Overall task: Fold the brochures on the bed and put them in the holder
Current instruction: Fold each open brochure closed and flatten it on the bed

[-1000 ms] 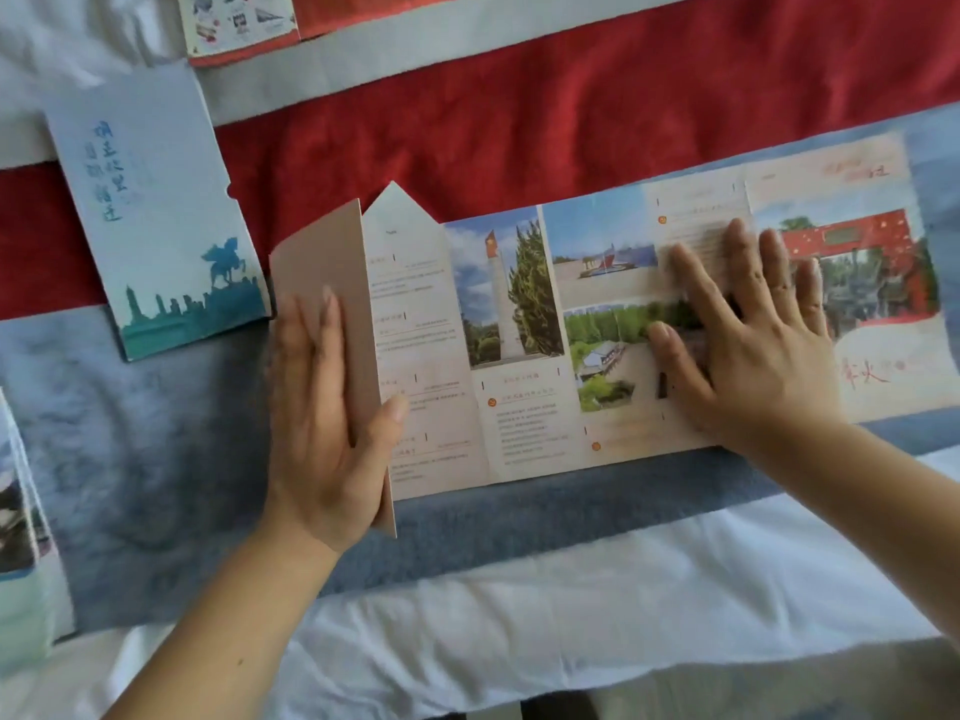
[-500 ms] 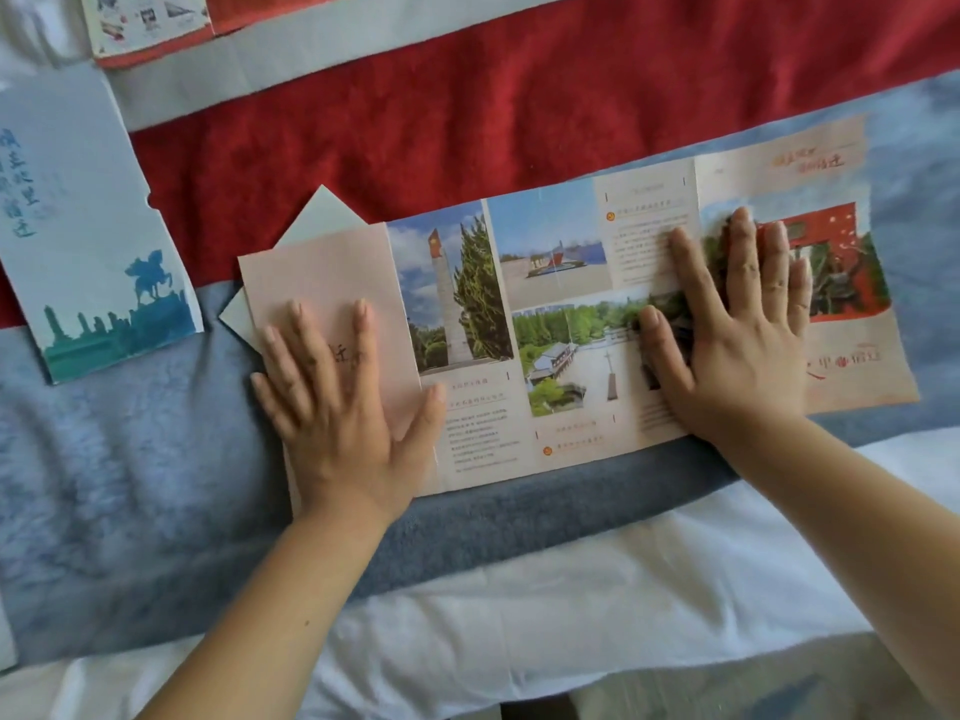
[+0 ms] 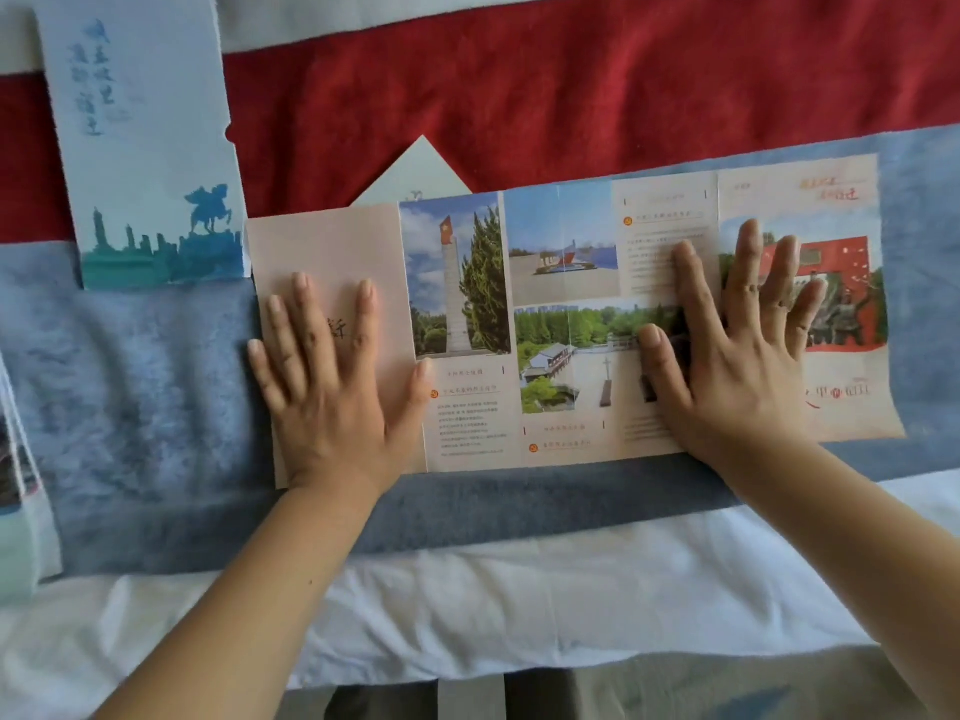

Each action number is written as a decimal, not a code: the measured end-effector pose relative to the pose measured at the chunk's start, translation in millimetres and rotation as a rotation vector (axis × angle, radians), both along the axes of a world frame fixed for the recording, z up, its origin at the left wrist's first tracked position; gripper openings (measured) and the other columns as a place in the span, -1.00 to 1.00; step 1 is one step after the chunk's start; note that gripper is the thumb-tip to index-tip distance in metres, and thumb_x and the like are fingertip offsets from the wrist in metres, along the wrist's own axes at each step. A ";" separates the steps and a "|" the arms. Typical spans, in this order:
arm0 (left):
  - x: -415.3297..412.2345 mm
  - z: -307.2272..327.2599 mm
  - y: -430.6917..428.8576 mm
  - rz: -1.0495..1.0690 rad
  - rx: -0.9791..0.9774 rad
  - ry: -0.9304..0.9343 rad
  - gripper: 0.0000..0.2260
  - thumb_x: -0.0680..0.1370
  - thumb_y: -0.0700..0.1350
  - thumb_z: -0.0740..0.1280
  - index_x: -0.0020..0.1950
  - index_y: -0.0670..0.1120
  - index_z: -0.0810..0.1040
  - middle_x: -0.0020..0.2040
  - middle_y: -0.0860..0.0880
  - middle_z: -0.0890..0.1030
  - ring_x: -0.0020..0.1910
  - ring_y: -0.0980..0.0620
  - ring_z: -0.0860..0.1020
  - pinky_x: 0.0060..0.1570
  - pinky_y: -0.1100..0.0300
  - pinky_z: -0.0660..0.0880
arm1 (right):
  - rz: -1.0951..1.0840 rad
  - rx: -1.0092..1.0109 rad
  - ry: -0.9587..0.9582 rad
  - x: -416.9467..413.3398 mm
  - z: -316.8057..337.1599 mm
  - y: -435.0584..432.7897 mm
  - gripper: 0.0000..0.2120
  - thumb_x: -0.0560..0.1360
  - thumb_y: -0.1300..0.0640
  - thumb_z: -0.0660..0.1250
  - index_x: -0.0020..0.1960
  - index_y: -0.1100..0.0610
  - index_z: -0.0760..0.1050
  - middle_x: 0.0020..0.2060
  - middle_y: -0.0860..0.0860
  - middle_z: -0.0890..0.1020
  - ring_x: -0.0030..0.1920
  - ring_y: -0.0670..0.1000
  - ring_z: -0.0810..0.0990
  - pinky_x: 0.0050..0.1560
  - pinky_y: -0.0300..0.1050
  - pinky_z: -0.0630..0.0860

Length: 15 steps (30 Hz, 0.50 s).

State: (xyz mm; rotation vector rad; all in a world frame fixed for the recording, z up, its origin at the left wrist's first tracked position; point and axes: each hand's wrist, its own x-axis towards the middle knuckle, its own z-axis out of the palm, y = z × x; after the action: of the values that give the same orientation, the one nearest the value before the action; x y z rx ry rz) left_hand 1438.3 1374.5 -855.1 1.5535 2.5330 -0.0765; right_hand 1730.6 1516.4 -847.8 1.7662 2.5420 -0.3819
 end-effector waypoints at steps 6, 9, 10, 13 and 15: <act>-72.7 7.2 -55.5 0.058 -0.036 0.025 -0.25 0.57 0.35 0.00 0.70 0.07 -0.04 0.68 -0.24 -0.11 0.65 -0.30 -0.12 0.57 -0.33 -0.10 | 0.145 -0.006 -0.004 -81.2 -3.4 -41.6 -0.32 0.67 -0.34 -0.09 0.70 -0.09 -0.12 0.67 0.13 -0.21 0.64 0.24 -0.28 0.57 0.36 -0.29; -105.0 7.9 -85.3 0.103 -0.017 0.020 -0.26 0.57 0.34 0.01 0.70 0.06 -0.03 0.68 -0.24 -0.11 0.65 -0.30 -0.12 0.57 -0.32 -0.10 | 0.200 -0.007 0.000 -119.7 -3.0 -60.7 -0.31 0.66 -0.34 -0.09 0.70 -0.08 -0.10 0.67 0.15 -0.19 0.65 0.25 -0.26 0.58 0.34 -0.28; -115.3 7.5 -94.4 0.118 -0.007 0.020 -0.26 0.57 0.34 0.01 0.70 0.06 -0.02 0.68 -0.23 -0.11 0.65 -0.30 -0.12 0.57 -0.32 -0.10 | 0.223 -0.006 -0.006 -131.5 -2.5 -66.8 -0.30 0.66 -0.35 -0.08 0.70 -0.07 -0.09 0.67 0.16 -0.17 0.65 0.25 -0.25 0.58 0.32 -0.31; -141.8 5.6 -116.6 0.145 0.020 0.005 -0.27 0.58 0.34 0.00 0.69 0.07 -0.03 0.68 -0.22 -0.10 0.66 -0.27 -0.11 0.58 -0.29 -0.05 | 0.268 0.011 -0.054 -160.6 -0.9 -82.2 -0.28 0.65 -0.37 -0.09 0.70 -0.07 -0.09 0.67 0.17 -0.16 0.65 0.22 -0.24 0.55 0.25 -0.39; -154.6 3.8 -128.2 0.146 0.040 -0.009 -0.28 0.59 0.35 -0.02 0.69 0.07 -0.01 0.68 -0.21 -0.09 0.66 -0.27 -0.09 0.58 -0.27 0.00 | 0.297 0.040 -0.066 -171.5 -0.6 -83.9 -0.29 0.65 -0.38 -0.08 0.69 -0.10 -0.09 0.66 0.20 -0.16 0.65 0.22 -0.24 0.54 0.26 -0.42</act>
State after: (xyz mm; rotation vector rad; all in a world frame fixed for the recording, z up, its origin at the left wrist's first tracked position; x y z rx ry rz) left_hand 1283.7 1246.3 -851.3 1.3731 2.6470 -0.0001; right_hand 1559.1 1432.5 -848.4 1.3547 2.7229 -0.2583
